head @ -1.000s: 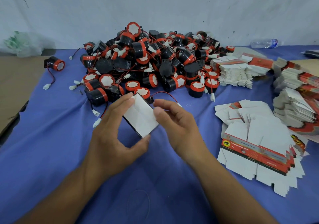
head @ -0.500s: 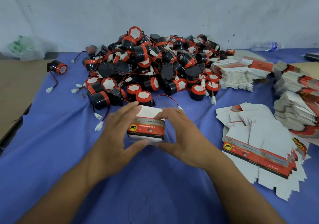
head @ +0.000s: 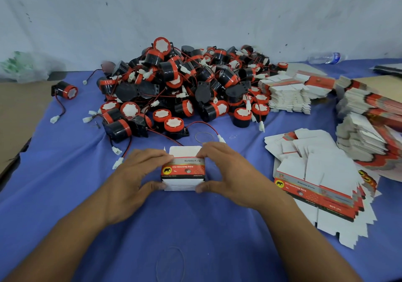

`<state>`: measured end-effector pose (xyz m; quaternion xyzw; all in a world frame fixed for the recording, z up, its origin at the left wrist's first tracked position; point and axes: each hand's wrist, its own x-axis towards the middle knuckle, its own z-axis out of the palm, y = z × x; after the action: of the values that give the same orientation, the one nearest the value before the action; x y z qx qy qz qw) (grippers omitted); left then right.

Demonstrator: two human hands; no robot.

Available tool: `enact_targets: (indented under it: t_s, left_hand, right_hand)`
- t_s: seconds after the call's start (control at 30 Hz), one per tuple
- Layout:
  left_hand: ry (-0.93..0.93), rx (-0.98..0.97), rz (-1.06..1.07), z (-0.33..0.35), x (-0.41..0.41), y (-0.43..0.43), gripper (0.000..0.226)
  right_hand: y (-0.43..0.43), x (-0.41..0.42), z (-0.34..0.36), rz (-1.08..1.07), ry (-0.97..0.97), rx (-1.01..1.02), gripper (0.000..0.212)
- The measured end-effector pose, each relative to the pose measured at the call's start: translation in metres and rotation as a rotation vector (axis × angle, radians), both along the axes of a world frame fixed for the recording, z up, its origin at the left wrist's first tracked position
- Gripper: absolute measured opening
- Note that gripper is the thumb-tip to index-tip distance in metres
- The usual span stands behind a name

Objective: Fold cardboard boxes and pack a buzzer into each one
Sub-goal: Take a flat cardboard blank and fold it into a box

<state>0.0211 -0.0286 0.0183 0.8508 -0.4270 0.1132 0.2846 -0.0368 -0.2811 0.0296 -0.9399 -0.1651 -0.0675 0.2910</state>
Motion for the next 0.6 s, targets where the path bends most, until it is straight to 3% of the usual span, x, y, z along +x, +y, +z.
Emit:
enact_targets:
  t_s: [0.2,0.27,0.37,0.5,0.6]
  left_hand:
    - [-0.349,0.118,0.160,-0.001,0.001,-0.008,0.054]
    - [-0.403,0.118,0.190,-0.003,0.004,-0.012,0.047]
    - [-0.367,0.185,0.169,0.000,0.006,-0.012,0.050]
    - [-0.334,0.207,0.252,0.005,0.004,-0.010,0.055]
    - [-0.157,0.160,0.213,0.000,-0.002,-0.013,0.052]
  right_hand:
    - [0.008,0.003,-0.002,-0.108,-0.202,-0.120,0.064]
    - [0.015,0.004,-0.004,-0.149,-0.227,-0.170,0.057]
    - [0.023,0.005,-0.005,-0.178,-0.191,-0.196,0.041]
    - [0.037,0.003,-0.006,-0.342,-0.054,-0.197,0.036]
    - [0.043,0.005,-0.007,-0.369,0.020,-0.223,0.035]
